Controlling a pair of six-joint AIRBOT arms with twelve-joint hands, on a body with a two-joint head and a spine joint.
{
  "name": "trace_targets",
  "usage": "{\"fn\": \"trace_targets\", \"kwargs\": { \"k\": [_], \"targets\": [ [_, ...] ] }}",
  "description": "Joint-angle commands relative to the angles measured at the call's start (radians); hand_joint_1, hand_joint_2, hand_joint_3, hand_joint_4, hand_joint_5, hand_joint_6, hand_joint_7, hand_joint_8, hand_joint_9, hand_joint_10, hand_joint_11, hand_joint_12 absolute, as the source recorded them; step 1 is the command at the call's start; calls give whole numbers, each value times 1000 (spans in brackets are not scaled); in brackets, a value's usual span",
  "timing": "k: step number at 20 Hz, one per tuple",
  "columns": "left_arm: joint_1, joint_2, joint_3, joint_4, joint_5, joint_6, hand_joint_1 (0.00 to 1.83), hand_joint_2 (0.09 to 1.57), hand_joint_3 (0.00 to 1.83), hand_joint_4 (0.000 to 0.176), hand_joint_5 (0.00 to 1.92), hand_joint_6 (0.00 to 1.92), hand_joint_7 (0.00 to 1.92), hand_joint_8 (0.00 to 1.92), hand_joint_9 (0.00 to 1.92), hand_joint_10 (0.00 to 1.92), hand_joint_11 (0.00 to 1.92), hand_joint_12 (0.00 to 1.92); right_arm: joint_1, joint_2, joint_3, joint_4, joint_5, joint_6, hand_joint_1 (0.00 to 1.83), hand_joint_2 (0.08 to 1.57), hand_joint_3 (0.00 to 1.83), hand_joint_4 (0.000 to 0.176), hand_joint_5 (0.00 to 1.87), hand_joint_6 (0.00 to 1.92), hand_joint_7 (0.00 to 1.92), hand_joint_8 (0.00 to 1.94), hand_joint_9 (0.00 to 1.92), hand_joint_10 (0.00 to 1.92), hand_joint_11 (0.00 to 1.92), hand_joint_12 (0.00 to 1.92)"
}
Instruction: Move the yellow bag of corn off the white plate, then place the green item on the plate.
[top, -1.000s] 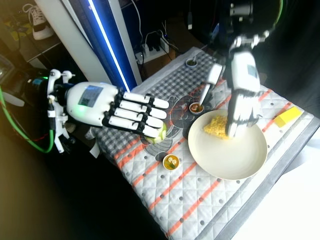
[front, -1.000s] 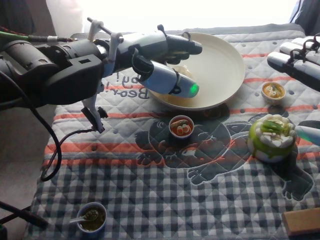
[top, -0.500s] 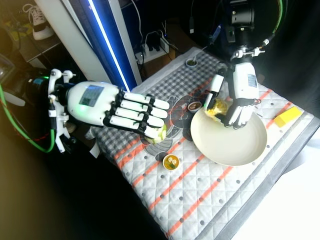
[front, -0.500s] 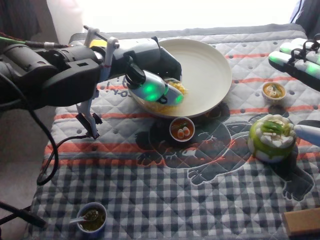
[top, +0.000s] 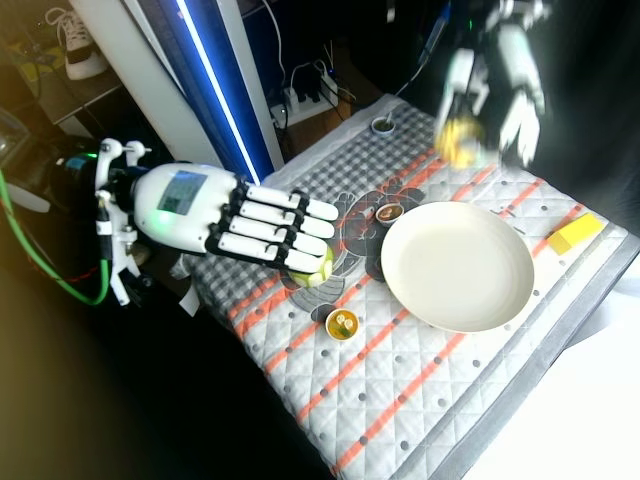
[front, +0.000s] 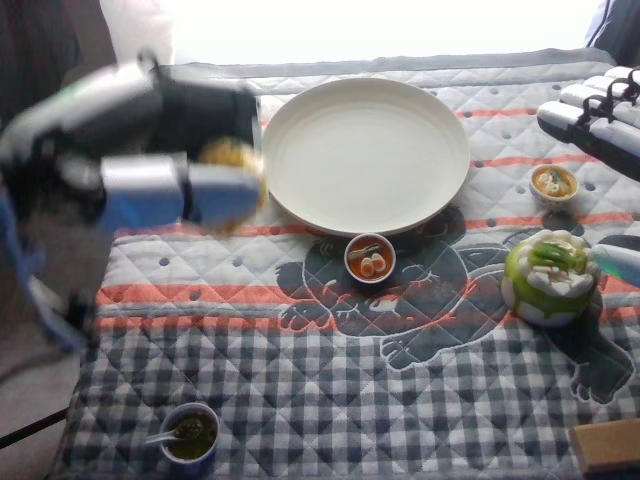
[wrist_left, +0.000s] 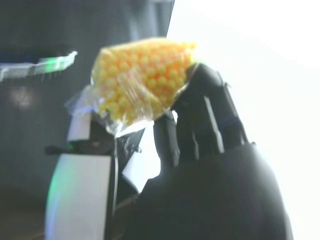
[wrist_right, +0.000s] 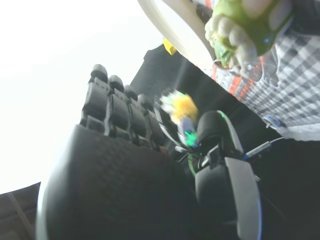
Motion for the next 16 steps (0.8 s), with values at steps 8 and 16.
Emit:
{"fn": "trace_targets", "kwargs": {
  "k": [8,16],
  "targets": [
    [182,9,-77,-63,-232,-42,648,1174,0,25,64,179,9,87,0,92,0,942,8,1,-1,-4,121,21,378,1370,0,34,0,0,0,0,15,1,0,508],
    [231,20,-74,-164,-420,-57,365,1249,26,14,39,11,0,0,0,0,0,0,7,-30,27,-66,53,125,437,1251,0,33,0,0,0,0,45,7,0,595]
  ]
}}
